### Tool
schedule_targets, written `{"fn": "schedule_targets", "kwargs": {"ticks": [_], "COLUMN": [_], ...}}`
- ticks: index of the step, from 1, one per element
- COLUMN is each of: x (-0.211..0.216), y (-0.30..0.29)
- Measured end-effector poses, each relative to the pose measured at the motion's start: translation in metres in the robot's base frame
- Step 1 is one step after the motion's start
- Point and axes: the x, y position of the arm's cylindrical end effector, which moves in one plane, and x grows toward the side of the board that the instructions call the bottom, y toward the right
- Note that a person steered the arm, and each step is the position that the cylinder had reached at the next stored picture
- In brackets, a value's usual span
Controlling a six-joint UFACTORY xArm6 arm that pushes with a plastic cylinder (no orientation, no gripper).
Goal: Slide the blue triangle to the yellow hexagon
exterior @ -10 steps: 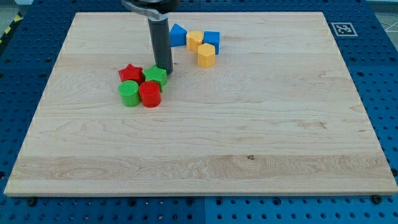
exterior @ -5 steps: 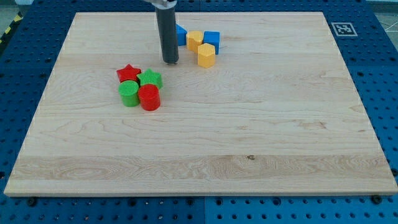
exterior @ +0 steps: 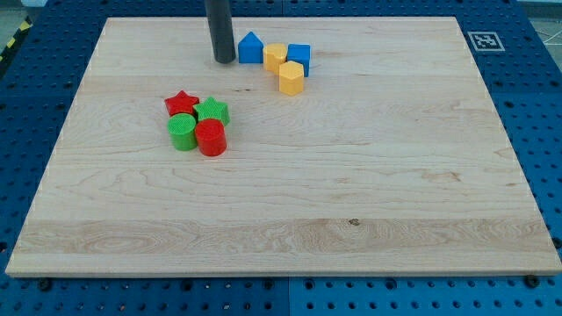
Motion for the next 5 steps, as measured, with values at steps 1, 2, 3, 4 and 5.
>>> {"fn": "schedule_targets", "kwargs": {"ticks": [1,2,3,4,5], "x": [-0.027,-0.048,-0.048,-0.014,0.018], "y": [-0.016,0.003,0.034,0.034,0.035]}}
